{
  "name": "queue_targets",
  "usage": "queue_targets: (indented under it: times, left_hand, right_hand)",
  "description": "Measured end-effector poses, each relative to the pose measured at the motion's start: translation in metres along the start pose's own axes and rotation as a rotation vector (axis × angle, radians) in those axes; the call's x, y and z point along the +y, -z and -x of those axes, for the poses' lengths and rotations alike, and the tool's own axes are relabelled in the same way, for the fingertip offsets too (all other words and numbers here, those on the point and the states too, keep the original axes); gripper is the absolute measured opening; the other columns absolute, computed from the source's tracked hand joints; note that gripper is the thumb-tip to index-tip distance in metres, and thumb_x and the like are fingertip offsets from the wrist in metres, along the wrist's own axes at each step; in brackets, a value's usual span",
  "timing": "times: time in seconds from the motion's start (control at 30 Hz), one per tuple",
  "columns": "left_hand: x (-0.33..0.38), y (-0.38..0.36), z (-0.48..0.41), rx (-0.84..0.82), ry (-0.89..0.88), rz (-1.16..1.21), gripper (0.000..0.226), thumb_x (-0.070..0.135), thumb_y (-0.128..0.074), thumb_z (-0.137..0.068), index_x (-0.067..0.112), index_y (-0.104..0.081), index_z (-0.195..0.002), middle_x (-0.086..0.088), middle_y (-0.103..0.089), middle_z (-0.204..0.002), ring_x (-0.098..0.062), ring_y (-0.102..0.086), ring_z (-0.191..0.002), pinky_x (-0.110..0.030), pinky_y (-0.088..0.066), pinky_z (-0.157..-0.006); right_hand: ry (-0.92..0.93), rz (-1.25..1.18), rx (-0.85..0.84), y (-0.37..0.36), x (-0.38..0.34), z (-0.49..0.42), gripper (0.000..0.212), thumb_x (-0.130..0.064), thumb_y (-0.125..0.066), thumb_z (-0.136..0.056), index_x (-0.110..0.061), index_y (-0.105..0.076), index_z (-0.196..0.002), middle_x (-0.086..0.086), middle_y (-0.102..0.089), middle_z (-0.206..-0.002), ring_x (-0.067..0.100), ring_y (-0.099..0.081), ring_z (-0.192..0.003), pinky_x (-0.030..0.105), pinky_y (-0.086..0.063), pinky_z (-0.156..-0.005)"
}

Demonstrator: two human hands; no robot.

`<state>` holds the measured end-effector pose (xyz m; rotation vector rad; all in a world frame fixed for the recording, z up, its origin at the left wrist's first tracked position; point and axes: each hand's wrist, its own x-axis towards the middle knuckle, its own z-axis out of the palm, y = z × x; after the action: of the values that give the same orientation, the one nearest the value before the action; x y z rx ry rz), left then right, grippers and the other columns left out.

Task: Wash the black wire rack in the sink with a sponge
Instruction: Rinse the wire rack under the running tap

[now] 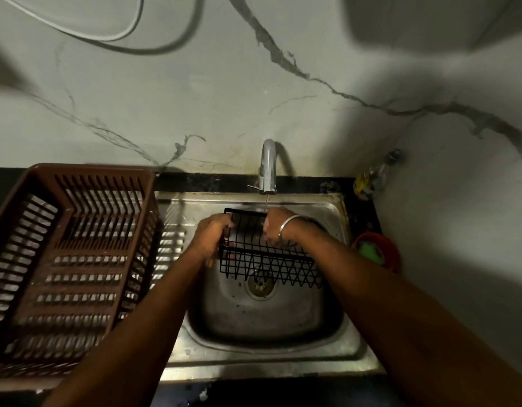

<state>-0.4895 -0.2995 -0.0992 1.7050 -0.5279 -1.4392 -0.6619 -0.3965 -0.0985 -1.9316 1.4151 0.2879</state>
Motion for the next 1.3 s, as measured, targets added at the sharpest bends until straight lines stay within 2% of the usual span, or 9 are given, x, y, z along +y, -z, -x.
queue_targets:
  times: [0.27,0.4,0.5,0.63,0.8,0.93,1.1,1.23,1.3]
  left_hand:
    - [0.014,0.000,-0.007,0.000,0.027,-0.042,0.028,0.034,-0.061,-0.094,0.016,-0.077,-0.109,-0.009,-0.076,-0.088,-0.032,-0.070,-0.087,-0.041,-0.058,-0.067]
    - [0.015,-0.010,-0.007,-0.037,0.051,-0.062,0.045,0.043,-0.065,-0.073,0.018,-0.080,-0.107,-0.016,-0.079,-0.099,-0.039,-0.072,-0.096,-0.064,-0.061,-0.082]
    - [0.017,-0.011,-0.005,-0.045,0.047,-0.067,0.038,0.040,-0.063,-0.084,0.016,-0.079,-0.110,-0.014,-0.077,-0.095,-0.034,-0.071,-0.090,-0.052,-0.063,-0.070]
    - [0.015,-0.020,-0.002,-0.058,0.045,-0.081,0.043,0.045,-0.061,-0.077,0.021,-0.079,-0.109,-0.012,-0.079,-0.104,-0.035,-0.071,-0.104,-0.062,-0.061,-0.091]
    - [0.018,-0.011,-0.007,-0.044,0.039,-0.061,0.035,0.038,-0.060,-0.085,0.017,-0.077,-0.107,-0.013,-0.073,-0.094,-0.033,-0.068,-0.092,-0.053,-0.063,-0.076]
    - [0.015,-0.019,-0.010,-0.063,0.053,-0.084,0.043,0.044,-0.062,-0.077,0.020,-0.078,-0.109,-0.013,-0.079,-0.103,-0.037,-0.071,-0.105,-0.061,-0.061,-0.090]
    - [0.017,-0.014,-0.011,-0.074,0.037,-0.082,0.031,0.036,-0.059,-0.092,0.020,-0.077,-0.111,-0.013,-0.075,-0.100,-0.034,-0.069,-0.096,-0.044,-0.060,-0.069]
    - [0.019,-0.016,-0.009,-0.056,0.044,-0.059,0.042,0.040,-0.059,-0.078,0.019,-0.076,-0.110,-0.015,-0.075,-0.099,-0.038,-0.070,-0.099,-0.062,-0.061,-0.086]
    - [0.022,-0.014,-0.011,-0.053,0.057,-0.062,0.045,0.040,-0.060,-0.076,0.016,-0.075,-0.111,-0.016,-0.075,-0.097,-0.038,-0.071,-0.096,-0.066,-0.059,-0.087]
  right_hand:
    - [-0.027,-0.294,-0.074,0.006,0.001,-0.006,0.019,-0.005,-0.059,-0.102,0.002,-0.076,-0.103,0.018,-0.079,-0.090,0.031,-0.078,-0.081,0.029,-0.058,-0.060]
    - [0.003,-0.475,-0.034,0.007,-0.008,-0.008,0.015,0.001,-0.061,-0.098,-0.002,-0.075,-0.093,0.019,-0.078,-0.089,0.031,-0.076,-0.078,0.031,-0.058,-0.065]
    - [-0.012,-0.373,-0.115,0.009,-0.004,-0.007,0.023,-0.008,-0.057,-0.103,0.002,-0.077,-0.097,0.019,-0.079,-0.092,0.023,-0.074,-0.072,0.027,-0.055,-0.061]
    - [0.010,-0.362,-0.067,0.007,-0.013,-0.011,0.016,-0.001,-0.060,-0.099,0.005,-0.072,-0.106,0.018,-0.079,-0.097,0.024,-0.076,-0.079,0.036,-0.061,-0.073]
    - [-0.033,-0.301,-0.102,0.012,0.003,-0.006,0.024,-0.007,-0.055,-0.102,0.001,-0.077,-0.094,0.011,-0.078,-0.077,0.027,-0.077,-0.075,0.032,-0.060,-0.067]
    - [0.020,-0.374,-0.061,0.010,-0.020,-0.007,0.012,0.001,-0.063,-0.097,-0.002,-0.073,-0.090,0.018,-0.078,-0.087,0.032,-0.076,-0.080,0.040,-0.061,-0.075]
    - [-0.035,-0.374,-0.152,0.016,-0.014,-0.004,0.018,-0.002,-0.056,-0.102,0.002,-0.071,-0.093,0.020,-0.076,-0.092,0.031,-0.073,-0.074,0.029,-0.051,-0.055]
    - [-0.030,-0.267,-0.092,0.017,-0.014,-0.007,0.019,-0.008,-0.058,-0.099,0.000,-0.075,-0.098,0.014,-0.078,-0.084,0.036,-0.078,-0.081,0.039,-0.063,-0.069]
    - [0.003,-0.295,-0.043,0.015,-0.018,-0.004,0.015,-0.004,-0.061,-0.098,-0.004,-0.075,-0.104,0.010,-0.076,-0.081,0.028,-0.074,-0.068,0.029,-0.058,-0.055]
